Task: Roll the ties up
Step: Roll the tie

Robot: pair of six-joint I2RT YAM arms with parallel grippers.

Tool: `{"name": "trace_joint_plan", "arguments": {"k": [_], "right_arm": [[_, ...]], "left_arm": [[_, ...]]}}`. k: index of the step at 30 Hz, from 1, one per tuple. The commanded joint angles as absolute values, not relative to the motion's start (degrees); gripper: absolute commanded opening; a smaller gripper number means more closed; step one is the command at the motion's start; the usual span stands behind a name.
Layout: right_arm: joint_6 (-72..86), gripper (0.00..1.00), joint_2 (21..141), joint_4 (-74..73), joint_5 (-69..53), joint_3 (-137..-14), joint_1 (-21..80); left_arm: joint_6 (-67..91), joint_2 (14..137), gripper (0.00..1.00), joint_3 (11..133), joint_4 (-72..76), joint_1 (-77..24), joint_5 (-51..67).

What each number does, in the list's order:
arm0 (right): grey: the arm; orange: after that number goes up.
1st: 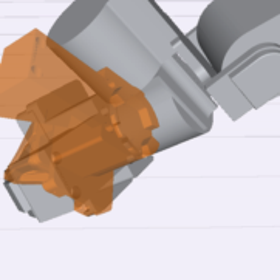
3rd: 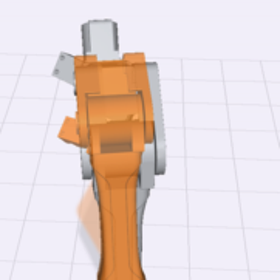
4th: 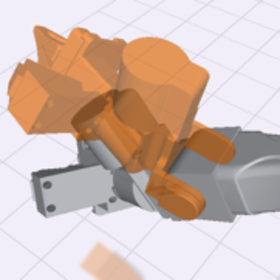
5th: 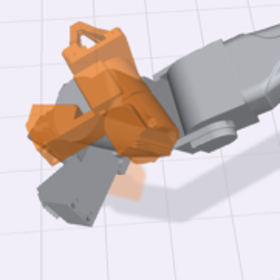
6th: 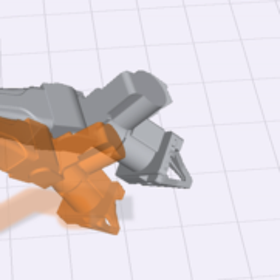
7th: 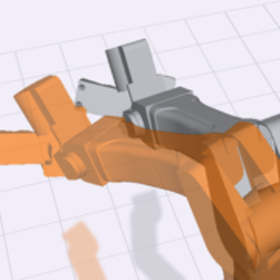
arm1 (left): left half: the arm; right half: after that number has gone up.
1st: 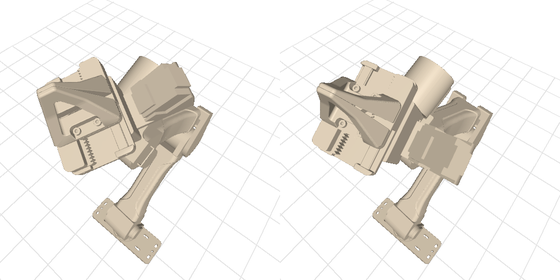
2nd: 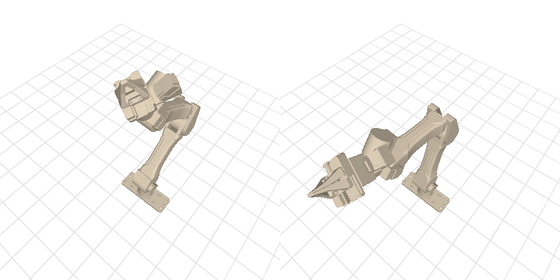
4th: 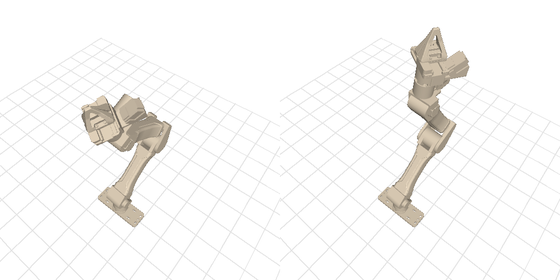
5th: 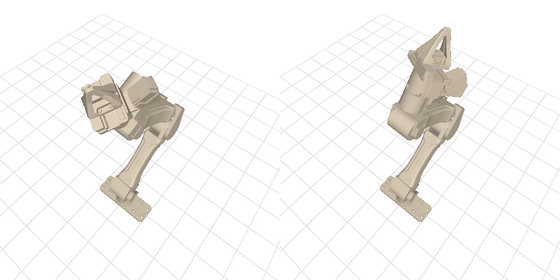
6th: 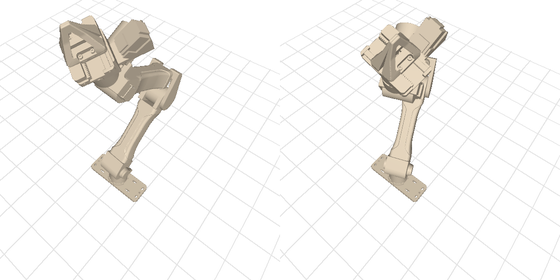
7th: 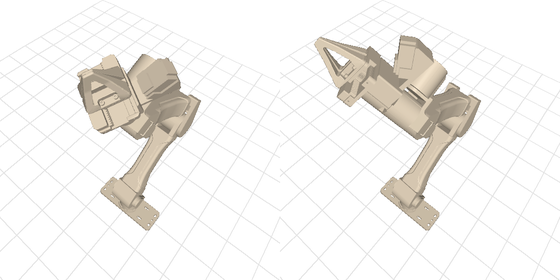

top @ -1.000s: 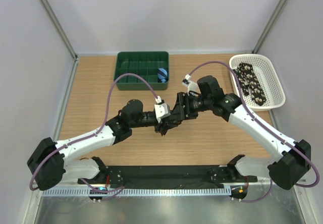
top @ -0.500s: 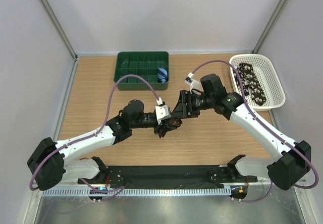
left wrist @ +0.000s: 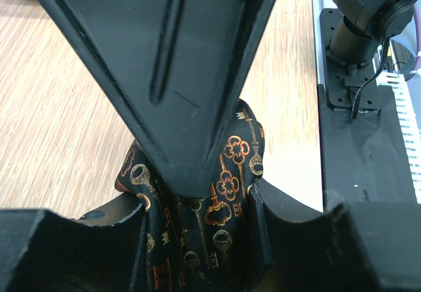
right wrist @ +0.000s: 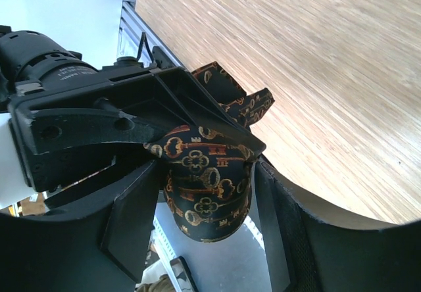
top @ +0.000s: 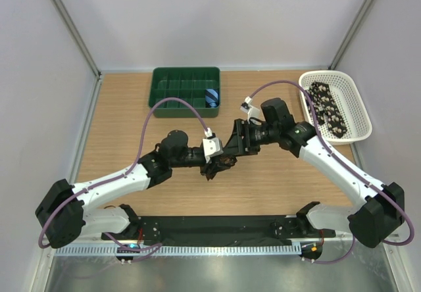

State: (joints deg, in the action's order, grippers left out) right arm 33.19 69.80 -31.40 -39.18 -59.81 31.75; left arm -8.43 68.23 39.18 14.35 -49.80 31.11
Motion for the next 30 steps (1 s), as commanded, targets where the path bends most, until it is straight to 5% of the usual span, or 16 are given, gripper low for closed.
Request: {"name": "trace_joint_plan", "arguments": {"k": [1,23,30], "right_arm": [[34.1,0.65,69.8,-29.4,-40.4,-59.0,31.7],[36.6,0.49,71.7,-24.0,-41.1,-54.4,33.1],[40.5,0.21,71.9,-15.9,-42.9,-50.6,33.2]], "left_arm": [[-9.5,67.1,0.0,40.4,16.0,-49.8,31.1],[-8.5,68.9,0.0,42.0,16.9,-50.0,30.5],[-8.6,69.3,0.01,43.0,15.3,-50.0,29.5]]}}
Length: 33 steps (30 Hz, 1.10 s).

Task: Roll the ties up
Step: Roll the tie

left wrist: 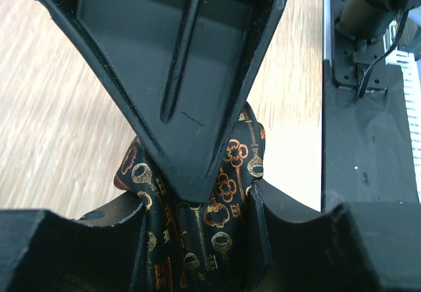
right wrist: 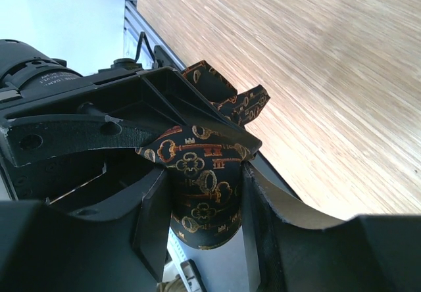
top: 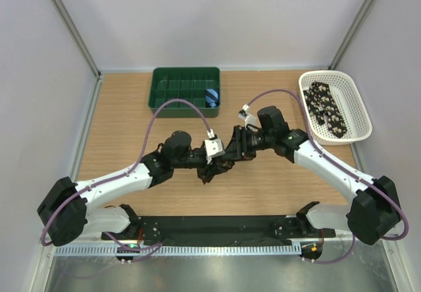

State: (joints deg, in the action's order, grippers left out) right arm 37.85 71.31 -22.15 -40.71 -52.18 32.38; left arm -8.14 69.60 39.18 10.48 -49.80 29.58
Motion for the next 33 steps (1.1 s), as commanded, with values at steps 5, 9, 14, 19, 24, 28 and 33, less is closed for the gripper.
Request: {"name": "trace_joint_plan", "arguments": {"k": [5,9,14,19,24,28,33], "right_arm": [[43.6,0.29,72.1,-11.3,-43.9,-48.0,33.1],[43.4,0.52,72.2,-11.3,-43.4,-46.8,33.1],[43.5,0.6,71.8,-10.9,-43.4,-46.2,33.2],[42.5,0.61,71.8,-12.8,-43.0,-46.8,33.1],[42.9,0.41,71.2,-12.6,-43.2,-47.4,33.2],[43.9,0.4,71.6,-11.5,-44.4,-46.8,33.1],[44.6,0.48,71.9,-9.5,-44.7,-45.8,33.1]], "left_arm": [[-9.6,70.0,0.0,46.1,10.1,-50.0,29.4],[-10.5,69.2,0.0,47.0,7.2,-50.0,28.9],[-10.5,68.6,0.0,46.8,6.8,-50.1,28.6],[-10.8,68.5,0.0,46.7,6.8,-50.1,28.7],[-10.9,68.9,0.0,46.8,6.5,-50.1,29.0],[-10.8,69.2,0.0,47.0,7.0,-50.1,28.5],[-10.8,70.0,0.01,49.0,5.8,-50.1,28.8]]}}
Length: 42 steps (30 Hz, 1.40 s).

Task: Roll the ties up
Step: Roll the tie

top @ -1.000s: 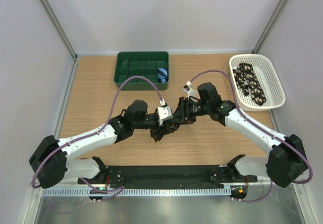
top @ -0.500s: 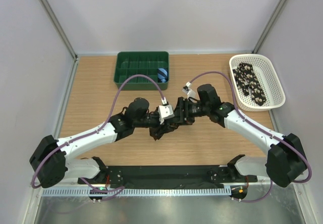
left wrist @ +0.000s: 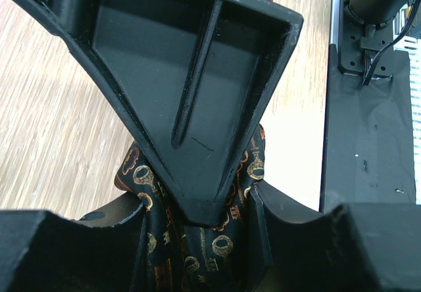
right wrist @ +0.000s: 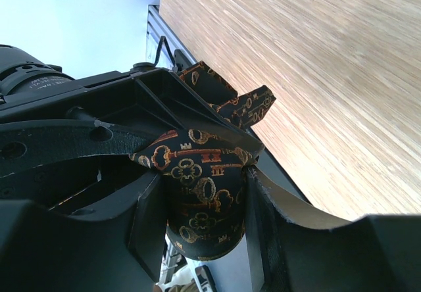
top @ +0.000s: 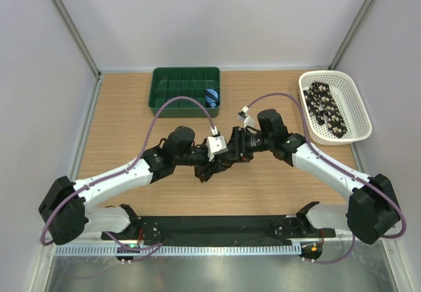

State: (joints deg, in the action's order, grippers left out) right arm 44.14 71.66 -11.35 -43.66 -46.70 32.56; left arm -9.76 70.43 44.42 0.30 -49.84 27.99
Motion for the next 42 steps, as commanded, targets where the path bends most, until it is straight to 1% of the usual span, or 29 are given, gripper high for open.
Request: {"name": "trace_joint_plan", "arguments": {"k": [1,2,4,5,7,8,11,12,15,17,18,21,28,31,35,38,39,41,42], "right_arm": [[44.5,0.45,72.2,-9.4,-44.8,-45.7,33.2],[44.8,0.35,72.3,-9.3,-45.2,-45.6,33.2],[45.1,0.31,72.5,-8.4,-45.4,-45.4,33.2],[45.5,0.26,72.2,-7.8,-45.4,-45.2,33.2],[45.8,0.21,72.1,-7.4,-45.3,-45.3,33.2],[45.8,0.18,71.8,-7.4,-45.4,-45.4,33.2],[46.0,0.11,71.5,-7.1,-45.1,-45.4,33.2],[46.1,0.1,71.4,-7.0,-45.2,-45.3,33.1],[46.4,0.08,71.1,-6.3,-45.0,-44.9,33.1],[47.5,0.06,70.8,-4.8,-45.2,-44.4,33.1],[47.7,0.06,70.8,-4.7,-45.2,-44.2,33.0],[48.2,0.04,70.7,-4.2,-45.2,-44.0,32.9],[48.7,0.02,70.3,-3.8,-45.2,-43.8,31.9],[48.6,0.02,70.5,-3.5,-45.1,-43.6,31.4],[48.7,0.02,71.4,-2.7,-44.9,-43.4,30.6],[48.2,0.02,71.9,-2.8,-45.2,-44.0,29.8],[47.5,0.02,72.3,-3.2,-44.9,-44.4,29.6],[46.6,0.02,72.5,-5.0,-44.4,-45.6,29.4],[46.2,0.02,72.8,-5.4,-44.1,-46.0,29.4]], "left_arm": [[-10.9,70.1,0.01,49.1,5.7,-50.1,28.7],[-11.1,70.1,0.01,49.3,5.5,-50.1,28.7],[-11.3,70.2,0.02,49.5,5.2,-50.1,28.6],[-11.3,70.2,0.03,49.6,5.0,-50.1,28.6],[-11.3,70.3,0.08,49.5,4.8,-50.2,28.7],[-11.1,70.2,0.17,49.3,4.7,-50.2,28.7],[-10.8,70.2,0.34,49.0,4.6,-50.1,28.5],[-10.5,70.0,0.43,49.0,4.6,-50.2,28.5],[-10.3,69.5,0.48,48.9,4.6,-50.1,28.5],[-9.8,69.3,0.55,48.9,4.6,-50.2,28.6],[-9.8,69.3,0.59,48.9,4.6,-50.2,28.7],[-9.1,69.1,0.67,48.9,4.6,-50.1,28.8],[-8.1,67.9,0.71,48.4,5.1,-50.2,28.4],[-5.8,66.4,0.71,48.0,6.0,-50.1,25.4],[-0.4,63.6,0.75,48.3,5.9,-49.9,17.0],[5.8,60.0,0.92,47.9,5.3,-49.9,7.8],[9.0,58.0,0.94,47.8,4.2,-50.0,5.6],[14.7,56.1,0.94,47.8,2.2,-50.0,-2.9],[18.1,55.5,0.91,48.3,0.7,-49.9,-5.9]]}}
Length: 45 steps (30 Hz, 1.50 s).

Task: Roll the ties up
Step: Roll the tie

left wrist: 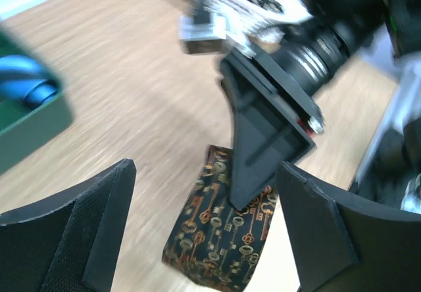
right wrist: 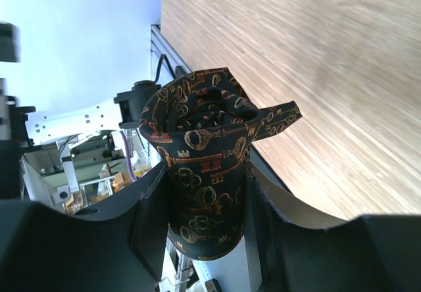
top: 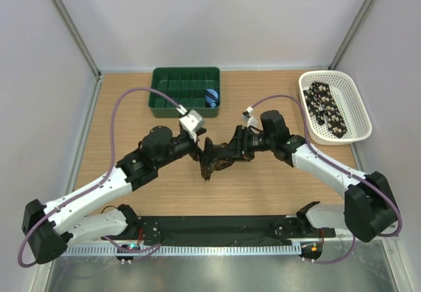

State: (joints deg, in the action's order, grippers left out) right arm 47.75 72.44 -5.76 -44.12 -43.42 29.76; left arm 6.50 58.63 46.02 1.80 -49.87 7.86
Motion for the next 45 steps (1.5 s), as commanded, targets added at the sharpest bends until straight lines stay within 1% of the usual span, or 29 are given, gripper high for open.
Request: {"name": "trace_joint_plan", "arguments": {"k": [1,4,5,6,7,8,11,18,19,23,27,33,34,38,39,42,45], "right_arm": [[45.5,0.02,72.9,-6.1,-43.9,-46.3,29.4],[44.0,0.02,74.0,-7.8,-43.2,-48.2,29.3],[43.1,0.02,74.2,-8.7,-42.9,-49.0,29.2],[42.8,0.02,74.4,-9.0,-42.8,-49.4,29.2],[42.6,0.02,74.5,-9.3,-42.8,-49.7,29.3],[40.5,0.02,74.8,-10.8,-42.3,-51.8,29.2],[40.0,0.02,75.1,-11.7,-41.8,-52.8,29.2],[40.7,0.02,75.5,-10.6,-42.4,-54.5,28.9],[40.7,0.02,75.8,-10.7,-42.5,-54.7,29.0],[42.3,0.02,76.3,-9.3,-44.0,-55.1,28.9],[43.4,0.02,76.3,-8.4,-45.1,-55.4,28.8],[46.4,0.02,75.9,-6.2,-46.4,-54.7,28.6],[46.8,0.02,76.0,-5.6,-46.8,-54.6,28.5],[48.6,0.02,75.9,-3.2,-47.8,-53.9,28.4],[49.2,0.02,75.8,-2.1,-48.3,-53.3,28.5],[52.2,0.02,75.9,1.7,-49.7,-51.9,28.5],[53.7,0.01,75.7,3.7,-50.3,-51.0,28.4]], "left_arm": [[25.4,54.5,0.9,48.8,-3.4,-49.9,-11.5],[36.6,53.9,0.89,50.4,-10.4,-49.9,-15.5],[44.0,53.4,0.87,50.2,-11.2,-49.8,-16.7],[48.6,53.2,0.82,49.1,-11.5,-49.9,-17.0],[52.6,52.8,0.8,48.0,-11.3,-49.9,-17.1],[66.3,50.6,0.79,42.8,-5.9,-49.9,-14.4],[70.9,49.6,0.8,41.1,-3.4,-49.8,-12.8],[74.8,46.3,0.79,36.5,-0.3,-49.9,-11.0],[75.0,46.0,0.79,35.7,2.5,-49.9,-11.2],[76.8,45.0,0.74,33.0,6.8,-49.8,-11.8],[79.0,46.7,0.75,31.0,10.6,-49.9,-8.9],[77.3,47.2,0.78,26.2,18.2,-49.1,-9.9],[77.2,47.5,0.78,25.5,21.4,-48.8,-8.7],[77.3,49.2,0.78,23.6,26.6,-47.5,-6.2],[77.5,49.7,0.77,23.1,30.3,-47.2,-5.6],[78.3,51.5,0.75,21.5,37.9,-46.8,-3.8],[79.2,53.4,0.73,21.0,42.3,-46.8,-2.8]]}}
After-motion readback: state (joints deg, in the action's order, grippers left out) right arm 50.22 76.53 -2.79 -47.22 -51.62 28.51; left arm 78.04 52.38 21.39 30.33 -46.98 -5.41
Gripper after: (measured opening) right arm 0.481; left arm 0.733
